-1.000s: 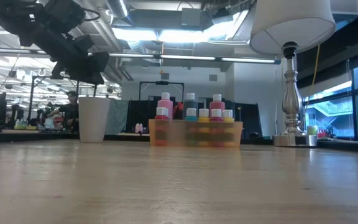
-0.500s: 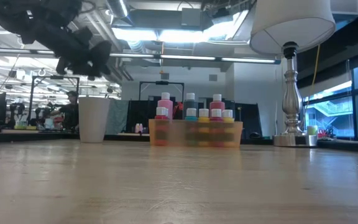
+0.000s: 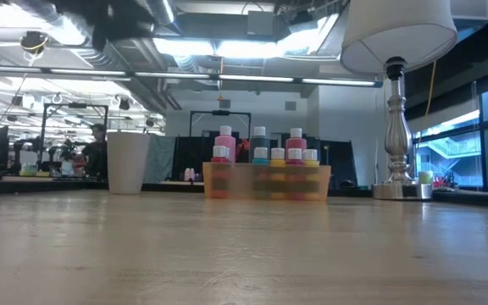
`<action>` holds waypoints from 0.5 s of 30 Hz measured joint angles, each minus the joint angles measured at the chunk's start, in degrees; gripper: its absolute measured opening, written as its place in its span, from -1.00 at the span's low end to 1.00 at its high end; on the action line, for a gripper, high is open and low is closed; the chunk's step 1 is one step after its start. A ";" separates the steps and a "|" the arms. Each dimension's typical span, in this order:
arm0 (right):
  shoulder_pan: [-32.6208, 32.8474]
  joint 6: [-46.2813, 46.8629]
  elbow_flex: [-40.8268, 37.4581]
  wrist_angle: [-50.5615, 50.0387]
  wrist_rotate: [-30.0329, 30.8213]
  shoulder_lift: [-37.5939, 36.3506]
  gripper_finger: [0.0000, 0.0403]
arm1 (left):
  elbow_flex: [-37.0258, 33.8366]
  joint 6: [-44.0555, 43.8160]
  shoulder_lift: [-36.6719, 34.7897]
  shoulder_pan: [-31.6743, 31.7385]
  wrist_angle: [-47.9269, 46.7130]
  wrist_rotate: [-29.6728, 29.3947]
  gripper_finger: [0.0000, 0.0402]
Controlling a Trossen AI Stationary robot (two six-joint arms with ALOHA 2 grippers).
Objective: Pick & Place Paint Supplies
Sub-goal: Put the light yellow paint bottle into the orange bin
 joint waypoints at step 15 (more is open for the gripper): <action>7.80 5.29 0.04 5.87 -1.03 2.01 -0.10 | 31.14 -7.52 16.15 -29.76 -31.87 3.19 -0.24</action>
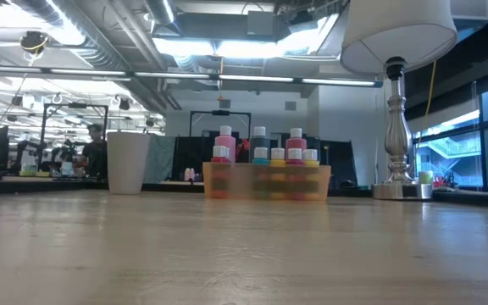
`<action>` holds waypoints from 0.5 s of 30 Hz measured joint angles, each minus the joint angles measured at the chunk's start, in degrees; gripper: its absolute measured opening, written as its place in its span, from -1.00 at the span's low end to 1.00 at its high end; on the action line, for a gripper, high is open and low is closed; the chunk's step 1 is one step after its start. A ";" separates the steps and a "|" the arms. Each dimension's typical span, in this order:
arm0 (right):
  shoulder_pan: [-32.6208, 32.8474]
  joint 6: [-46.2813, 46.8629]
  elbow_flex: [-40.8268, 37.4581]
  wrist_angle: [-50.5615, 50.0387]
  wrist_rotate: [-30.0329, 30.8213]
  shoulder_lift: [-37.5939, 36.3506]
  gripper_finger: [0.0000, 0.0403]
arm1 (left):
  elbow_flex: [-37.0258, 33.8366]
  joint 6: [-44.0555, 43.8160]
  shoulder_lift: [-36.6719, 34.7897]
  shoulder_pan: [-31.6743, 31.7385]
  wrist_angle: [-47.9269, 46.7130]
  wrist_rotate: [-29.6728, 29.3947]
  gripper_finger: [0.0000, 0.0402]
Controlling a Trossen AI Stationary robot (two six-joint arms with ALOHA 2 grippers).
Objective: Pick & Place Paint Supplies
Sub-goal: Put the light yellow paint bottle into the orange bin
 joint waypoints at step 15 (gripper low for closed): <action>8.35 4.66 -0.07 3.74 0.01 3.04 -0.10 | 14.54 -43.32 18.77 -21.16 -25.54 10.36 -0.24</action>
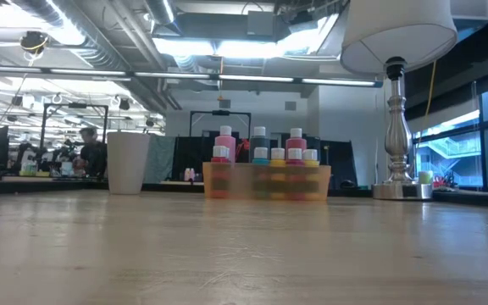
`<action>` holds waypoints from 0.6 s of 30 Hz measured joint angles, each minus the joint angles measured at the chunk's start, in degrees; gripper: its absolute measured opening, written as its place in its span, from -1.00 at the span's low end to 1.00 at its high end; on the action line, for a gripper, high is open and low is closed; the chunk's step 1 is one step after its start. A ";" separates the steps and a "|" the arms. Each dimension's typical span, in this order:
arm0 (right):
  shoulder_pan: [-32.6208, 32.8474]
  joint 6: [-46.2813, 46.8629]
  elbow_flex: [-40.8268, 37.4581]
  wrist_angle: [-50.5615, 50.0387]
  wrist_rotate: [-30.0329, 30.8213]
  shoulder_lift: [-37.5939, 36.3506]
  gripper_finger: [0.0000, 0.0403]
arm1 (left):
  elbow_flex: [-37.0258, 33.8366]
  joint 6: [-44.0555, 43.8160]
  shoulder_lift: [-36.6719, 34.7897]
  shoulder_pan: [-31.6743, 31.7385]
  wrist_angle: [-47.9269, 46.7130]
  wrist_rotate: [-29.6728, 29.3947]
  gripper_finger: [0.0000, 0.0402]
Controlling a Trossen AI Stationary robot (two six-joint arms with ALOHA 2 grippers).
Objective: Pick & Place Paint Supplies
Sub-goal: Put the light yellow paint bottle into the orange bin
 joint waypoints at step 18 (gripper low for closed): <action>1.67 1.66 0.02 1.43 -16.34 -0.31 -0.10 | -0.02 -31.63 8.09 -6.91 -10.09 4.98 -0.20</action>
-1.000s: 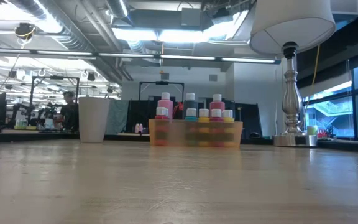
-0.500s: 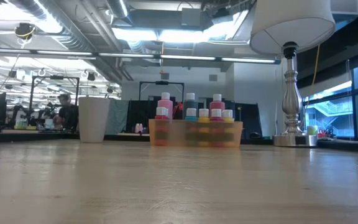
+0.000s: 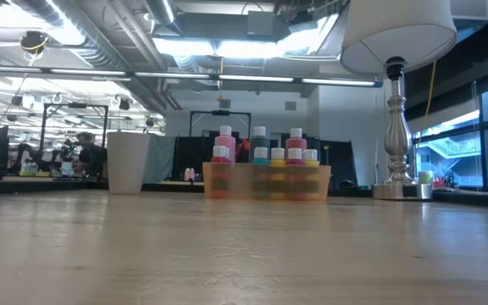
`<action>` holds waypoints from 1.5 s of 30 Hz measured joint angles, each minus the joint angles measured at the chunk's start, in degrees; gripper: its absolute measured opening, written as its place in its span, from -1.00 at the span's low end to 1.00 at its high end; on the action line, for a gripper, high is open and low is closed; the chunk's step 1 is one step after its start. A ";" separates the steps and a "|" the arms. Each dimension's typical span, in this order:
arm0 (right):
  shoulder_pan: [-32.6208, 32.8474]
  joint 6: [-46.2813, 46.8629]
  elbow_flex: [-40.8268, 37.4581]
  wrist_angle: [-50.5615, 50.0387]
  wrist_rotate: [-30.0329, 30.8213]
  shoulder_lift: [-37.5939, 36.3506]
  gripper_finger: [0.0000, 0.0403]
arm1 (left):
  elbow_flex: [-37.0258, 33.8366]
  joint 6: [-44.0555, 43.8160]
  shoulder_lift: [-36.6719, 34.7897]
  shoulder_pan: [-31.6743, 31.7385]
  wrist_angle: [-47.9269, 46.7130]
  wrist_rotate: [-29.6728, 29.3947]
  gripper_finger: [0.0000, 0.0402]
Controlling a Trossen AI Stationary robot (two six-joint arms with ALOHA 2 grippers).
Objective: Pick & Place Paint Supplies
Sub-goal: Put the light yellow paint bottle into the orange bin
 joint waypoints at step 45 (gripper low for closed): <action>1.98 -4.74 0.00 -0.59 -0.11 -0.07 -0.10 | -0.02 -16.96 20.03 -7.03 1.99 11.07 0.22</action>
